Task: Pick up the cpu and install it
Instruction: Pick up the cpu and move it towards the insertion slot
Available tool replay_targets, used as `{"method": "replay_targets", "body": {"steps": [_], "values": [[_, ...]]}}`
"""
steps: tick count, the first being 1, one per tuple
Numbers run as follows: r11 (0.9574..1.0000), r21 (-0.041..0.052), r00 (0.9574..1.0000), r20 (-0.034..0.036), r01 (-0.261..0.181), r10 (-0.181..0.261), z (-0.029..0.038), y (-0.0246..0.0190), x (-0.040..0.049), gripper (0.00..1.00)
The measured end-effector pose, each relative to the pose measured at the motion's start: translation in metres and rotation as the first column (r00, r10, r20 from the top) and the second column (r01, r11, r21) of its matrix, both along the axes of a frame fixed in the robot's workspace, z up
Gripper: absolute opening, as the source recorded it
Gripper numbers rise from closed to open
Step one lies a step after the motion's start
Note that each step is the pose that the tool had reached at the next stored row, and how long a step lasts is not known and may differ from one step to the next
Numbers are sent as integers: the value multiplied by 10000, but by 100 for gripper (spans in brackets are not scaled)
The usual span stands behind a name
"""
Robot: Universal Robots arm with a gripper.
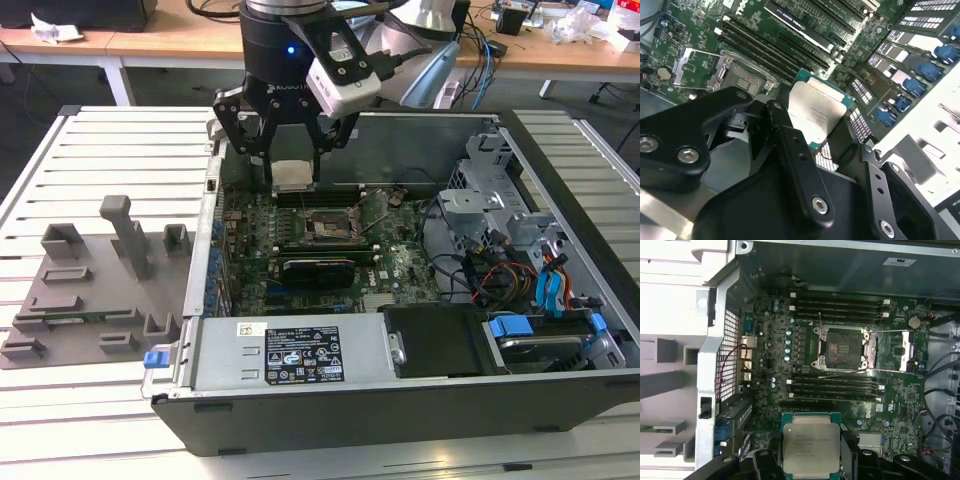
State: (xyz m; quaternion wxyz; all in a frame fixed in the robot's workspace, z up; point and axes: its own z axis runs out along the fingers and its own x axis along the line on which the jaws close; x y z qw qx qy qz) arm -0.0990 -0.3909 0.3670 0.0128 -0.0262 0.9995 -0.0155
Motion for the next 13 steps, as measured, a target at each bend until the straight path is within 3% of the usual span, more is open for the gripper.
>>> {"method": "replay_targets", "body": {"steps": [13], "values": [[10000,-7,10000,0,0,0,-75,78,244,55]]}}
